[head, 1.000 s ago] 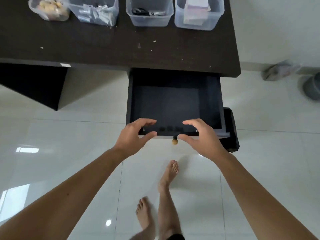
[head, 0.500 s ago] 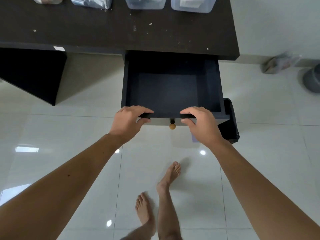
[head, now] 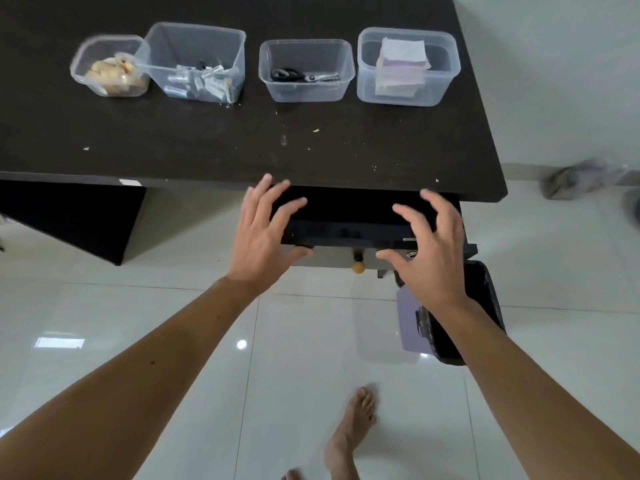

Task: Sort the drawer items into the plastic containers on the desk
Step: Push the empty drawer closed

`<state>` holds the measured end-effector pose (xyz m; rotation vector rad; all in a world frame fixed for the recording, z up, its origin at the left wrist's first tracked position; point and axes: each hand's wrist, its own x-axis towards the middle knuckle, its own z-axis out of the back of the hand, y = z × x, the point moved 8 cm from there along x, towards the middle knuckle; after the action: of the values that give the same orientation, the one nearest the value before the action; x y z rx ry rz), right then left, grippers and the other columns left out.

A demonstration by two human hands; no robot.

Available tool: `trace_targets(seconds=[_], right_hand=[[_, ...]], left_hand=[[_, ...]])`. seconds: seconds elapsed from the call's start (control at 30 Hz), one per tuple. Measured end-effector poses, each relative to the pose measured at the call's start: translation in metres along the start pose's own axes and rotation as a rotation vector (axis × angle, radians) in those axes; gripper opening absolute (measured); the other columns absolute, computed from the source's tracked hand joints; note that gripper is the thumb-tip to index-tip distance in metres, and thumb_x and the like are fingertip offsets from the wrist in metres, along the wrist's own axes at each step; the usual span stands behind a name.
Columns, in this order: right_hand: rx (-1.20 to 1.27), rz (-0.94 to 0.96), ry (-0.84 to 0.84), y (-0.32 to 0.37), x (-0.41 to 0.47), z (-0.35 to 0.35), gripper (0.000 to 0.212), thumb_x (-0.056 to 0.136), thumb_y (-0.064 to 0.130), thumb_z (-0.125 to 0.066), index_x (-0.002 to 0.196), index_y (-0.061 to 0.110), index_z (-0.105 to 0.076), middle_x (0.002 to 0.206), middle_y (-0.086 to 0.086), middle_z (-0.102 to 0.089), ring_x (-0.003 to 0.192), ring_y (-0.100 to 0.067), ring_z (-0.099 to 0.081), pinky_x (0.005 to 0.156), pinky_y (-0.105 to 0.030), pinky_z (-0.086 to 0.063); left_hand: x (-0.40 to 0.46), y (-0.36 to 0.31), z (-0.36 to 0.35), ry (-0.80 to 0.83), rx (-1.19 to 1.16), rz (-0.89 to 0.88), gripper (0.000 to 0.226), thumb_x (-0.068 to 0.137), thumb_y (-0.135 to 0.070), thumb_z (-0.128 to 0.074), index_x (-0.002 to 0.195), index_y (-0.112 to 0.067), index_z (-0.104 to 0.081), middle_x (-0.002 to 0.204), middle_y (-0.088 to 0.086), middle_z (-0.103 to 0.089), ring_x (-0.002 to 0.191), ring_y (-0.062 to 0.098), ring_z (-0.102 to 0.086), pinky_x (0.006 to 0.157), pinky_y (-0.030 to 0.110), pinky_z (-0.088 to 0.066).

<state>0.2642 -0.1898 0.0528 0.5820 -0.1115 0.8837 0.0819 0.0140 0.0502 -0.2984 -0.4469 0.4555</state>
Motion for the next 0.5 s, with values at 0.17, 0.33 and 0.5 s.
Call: trace_targets(seconds=[0.17,0.33,0.5], right_hand=[[-0.12,0.07,0.066,-0.018,0.043,-0.013,0.106,0.078,0.066,-0.079,0.161,0.014,-0.039,0.173,-0.008,-0.025,0.162,-0.029,-0.018,0.132,-0.056,-0.01],[-0.075,0.13,-0.019,-0.03,0.053,-0.022,0.09,0.084,0.065,-0.077,0.152,0.011,-0.053,0.165,-0.005,-0.045,0.158,-0.029,-0.032,0.132,-0.053,-0.016],[-0.056,0.127,-0.158,-0.032,0.055,-0.026,0.079,0.084,0.061,-0.082,0.141,0.01,-0.064,0.156,-0.007,-0.055,0.151,-0.032,-0.044,0.128,-0.053,-0.025]], left_hand=[[0.039,0.02,-0.01,0.029,0.162,-0.09,0.11,0.073,-0.065,-0.082,0.156,-0.005,-0.043,0.168,0.011,-0.036,0.16,0.032,-0.021,0.13,0.061,-0.009],[0.046,0.032,-0.014,-0.067,0.137,-0.13,0.101,0.079,-0.071,-0.075,0.153,-0.008,-0.049,0.161,0.006,-0.048,0.154,0.025,-0.039,0.128,0.053,-0.025],[0.049,0.033,-0.016,-0.204,0.14,-0.13,0.084,0.081,-0.064,-0.081,0.142,-0.009,-0.062,0.152,0.004,-0.059,0.148,0.023,-0.049,0.123,0.051,-0.034]])
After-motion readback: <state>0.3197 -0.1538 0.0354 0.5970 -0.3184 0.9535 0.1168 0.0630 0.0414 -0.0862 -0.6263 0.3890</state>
